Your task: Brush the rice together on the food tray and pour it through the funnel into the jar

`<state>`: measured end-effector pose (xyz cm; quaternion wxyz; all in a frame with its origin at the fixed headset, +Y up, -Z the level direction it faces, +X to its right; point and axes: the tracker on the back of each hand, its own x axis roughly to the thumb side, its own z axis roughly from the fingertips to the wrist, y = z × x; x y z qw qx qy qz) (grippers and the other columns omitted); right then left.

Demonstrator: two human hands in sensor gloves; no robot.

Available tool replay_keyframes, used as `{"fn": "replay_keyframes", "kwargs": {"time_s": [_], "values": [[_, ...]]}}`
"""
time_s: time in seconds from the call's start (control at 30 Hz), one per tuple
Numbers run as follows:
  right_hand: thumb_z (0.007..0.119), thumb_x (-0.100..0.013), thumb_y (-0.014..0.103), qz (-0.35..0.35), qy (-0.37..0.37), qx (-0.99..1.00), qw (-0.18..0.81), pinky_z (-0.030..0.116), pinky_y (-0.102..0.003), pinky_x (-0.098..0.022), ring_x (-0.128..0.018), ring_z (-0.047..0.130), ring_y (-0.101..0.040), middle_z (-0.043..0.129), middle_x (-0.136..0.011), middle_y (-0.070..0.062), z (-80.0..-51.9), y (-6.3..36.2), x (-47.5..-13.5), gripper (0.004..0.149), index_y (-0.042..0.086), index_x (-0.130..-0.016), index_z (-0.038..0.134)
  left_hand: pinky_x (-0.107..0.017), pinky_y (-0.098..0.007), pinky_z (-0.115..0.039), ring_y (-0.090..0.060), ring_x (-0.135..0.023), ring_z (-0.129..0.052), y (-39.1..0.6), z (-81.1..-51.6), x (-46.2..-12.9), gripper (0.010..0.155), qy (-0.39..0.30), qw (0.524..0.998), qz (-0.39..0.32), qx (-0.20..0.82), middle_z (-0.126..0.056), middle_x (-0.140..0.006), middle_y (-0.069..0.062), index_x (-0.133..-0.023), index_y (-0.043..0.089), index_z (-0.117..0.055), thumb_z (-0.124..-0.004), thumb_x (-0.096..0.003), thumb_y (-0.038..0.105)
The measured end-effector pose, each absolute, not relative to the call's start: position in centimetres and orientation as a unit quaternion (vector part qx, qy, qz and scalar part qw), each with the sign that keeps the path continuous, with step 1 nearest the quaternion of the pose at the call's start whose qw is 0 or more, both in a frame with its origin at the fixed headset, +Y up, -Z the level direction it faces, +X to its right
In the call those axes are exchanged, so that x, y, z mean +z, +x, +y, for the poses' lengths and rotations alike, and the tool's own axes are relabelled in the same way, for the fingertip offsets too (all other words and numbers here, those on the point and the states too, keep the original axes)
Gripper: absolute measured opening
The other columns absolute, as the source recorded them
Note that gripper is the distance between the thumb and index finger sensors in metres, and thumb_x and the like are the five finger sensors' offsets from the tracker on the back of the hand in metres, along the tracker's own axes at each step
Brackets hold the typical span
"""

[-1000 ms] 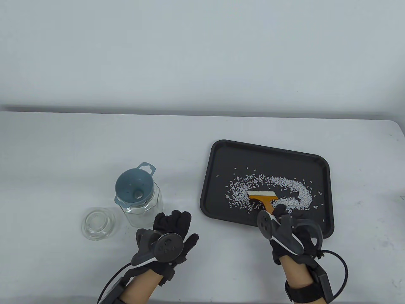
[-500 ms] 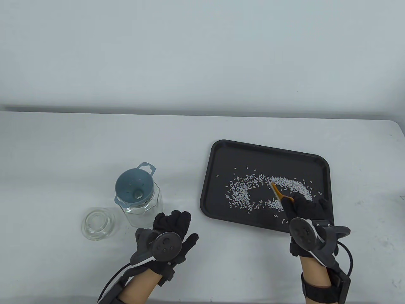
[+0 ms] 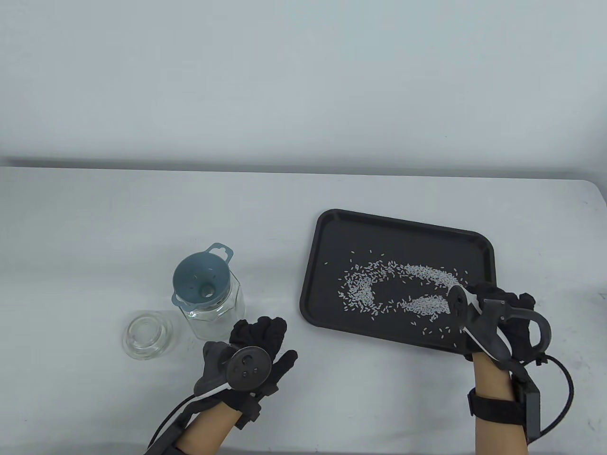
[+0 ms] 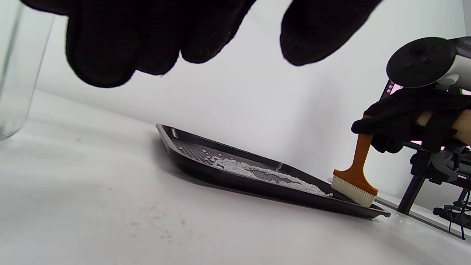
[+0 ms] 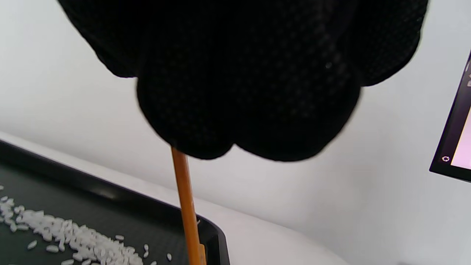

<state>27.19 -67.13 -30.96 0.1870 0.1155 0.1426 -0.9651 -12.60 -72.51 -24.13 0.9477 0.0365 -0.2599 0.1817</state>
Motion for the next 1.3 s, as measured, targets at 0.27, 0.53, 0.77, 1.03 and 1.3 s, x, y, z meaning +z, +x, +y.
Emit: {"fn": "replay_keyframes", "kwargs": {"time_s": [0.27,0.53,0.77,1.03,1.3], "values": [[0.067,-0.051,0.037,0.109,0.049,-0.987,0.103,0.076,-0.054,-0.046,-0.013,0.101,-0.018,0.098,-0.025,0.007,-67.8,20.2,-33.4,0.045,0.000,-0.053,0.092,-0.061,-0.079,-0.049,-0.065,-0.075,-0.080,-12.5,-72.4,-24.1,0.073,0.037,0.947,-0.261,0.183,-0.068,-0.096,-0.042,-0.105,-0.007,-0.057,-0.067,-0.0547,0.045],[0.067,-0.050,0.037,0.169,-0.038,-0.985,-0.019,0.079,-0.052,-0.043,-0.011,0.102,-0.017,0.098,-0.023,0.008,-66.9,11.3,-33.6,0.045,0.000,-0.051,0.092,-0.061,-0.079,-0.049,-0.065,-0.074,-0.081,-12.8,-72.7,-24.1,0.074,0.024,0.947,-0.260,0.188,-0.069,-0.095,-0.043,-0.105,-0.008,-0.057,-0.067,-0.0546,0.045],[0.067,-0.051,0.038,0.200,-0.026,-0.979,0.025,0.078,-0.052,-0.045,-0.014,0.104,-0.017,0.100,-0.026,0.008,-63.8,13.5,-32.7,0.045,0.002,-0.054,0.093,-0.061,-0.078,-0.051,-0.064,-0.073,-0.082,-12.9,-72.5,-24.1,0.073,0.024,0.946,-0.258,0.196,-0.070,-0.094,-0.042,-0.105,-0.008,-0.058,-0.067,-0.0546,0.045],[0.066,-0.051,0.039,0.164,0.054,-0.978,0.113,0.071,-0.056,-0.052,-0.037,0.106,-0.026,0.103,-0.051,-0.001,-64.8,23.0,-32.9,0.048,0.003,-0.074,0.087,-0.060,-0.078,-0.052,-0.063,-0.072,-0.084,-12.4,-72.6,-24.1,0.073,0.017,0.945,-0.262,0.195,-0.072,-0.093,-0.041,-0.105,-0.007,-0.058,-0.067,-0.0547,0.045],[0.067,-0.049,0.039,0.085,0.058,-0.973,0.208,0.070,-0.056,-0.054,-0.046,0.106,-0.026,0.102,-0.061,-0.003,-71.0,25.9,-33.7,0.049,0.005,-0.080,0.083,-0.060,-0.077,-0.053,-0.063,-0.071,-0.085,-12.3,-72.8,-24.1,0.073,0.011,0.945,-0.261,0.195,-0.073,-0.093,-0.041,-0.104,-0.007,-0.059,-0.067,-0.0546,0.045]]}}
